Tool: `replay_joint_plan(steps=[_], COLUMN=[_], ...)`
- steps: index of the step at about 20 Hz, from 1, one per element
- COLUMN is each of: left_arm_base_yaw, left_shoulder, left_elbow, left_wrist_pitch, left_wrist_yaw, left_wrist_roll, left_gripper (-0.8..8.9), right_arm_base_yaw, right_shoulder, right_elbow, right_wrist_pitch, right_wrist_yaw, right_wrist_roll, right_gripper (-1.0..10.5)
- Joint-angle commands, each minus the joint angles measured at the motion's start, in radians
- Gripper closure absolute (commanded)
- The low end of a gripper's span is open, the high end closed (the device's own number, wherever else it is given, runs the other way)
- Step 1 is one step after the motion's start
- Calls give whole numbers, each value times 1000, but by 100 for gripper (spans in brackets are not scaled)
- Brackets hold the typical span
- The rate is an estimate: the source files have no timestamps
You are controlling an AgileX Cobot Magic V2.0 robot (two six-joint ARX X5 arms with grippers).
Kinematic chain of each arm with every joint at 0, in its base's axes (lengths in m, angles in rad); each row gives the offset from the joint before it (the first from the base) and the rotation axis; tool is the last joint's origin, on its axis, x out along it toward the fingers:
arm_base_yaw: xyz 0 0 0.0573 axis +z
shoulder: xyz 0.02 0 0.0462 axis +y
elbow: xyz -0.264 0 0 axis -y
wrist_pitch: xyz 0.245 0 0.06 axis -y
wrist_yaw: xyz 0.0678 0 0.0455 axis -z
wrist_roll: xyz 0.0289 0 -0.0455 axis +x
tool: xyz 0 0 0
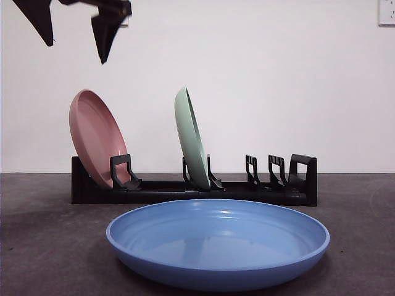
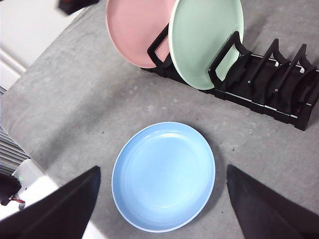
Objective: Place the plate
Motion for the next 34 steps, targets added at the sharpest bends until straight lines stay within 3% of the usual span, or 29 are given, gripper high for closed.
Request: replay_joint_plan(steps=[1,8,12,14,24,30,34], left_arm_base_yaw=[-7,-6,-5,-5,-5,-6,-6], left_shoulder=[87,246,276,280,280,280,280], left_elbow=[69,89,89,89,89,89,89], left_wrist_pitch=[20,87,108,110,103,92,106], left_wrist_yaw=[-80,-224,-229,-248,-247,-240,-240], left_wrist_roll=[14,42,40,41,40,41,41], left_gripper=[255,263,328,422,615,809,809], right_arm_base_yaw=[0,8,33,41,46,46,46], right_shoulder=[6,6,6,6,6,6,6], right_elbow=[13,13,13,13,13,13,13], right_wrist_pitch=[10,7,7,7,7,7,7], right_wrist_yaw=[-3,-3,-2,-2,-2,-3,-3], right_wrist_roll=[7,7,7,7,7,7,7], right_gripper=[543,543,543,543,543,543,543])
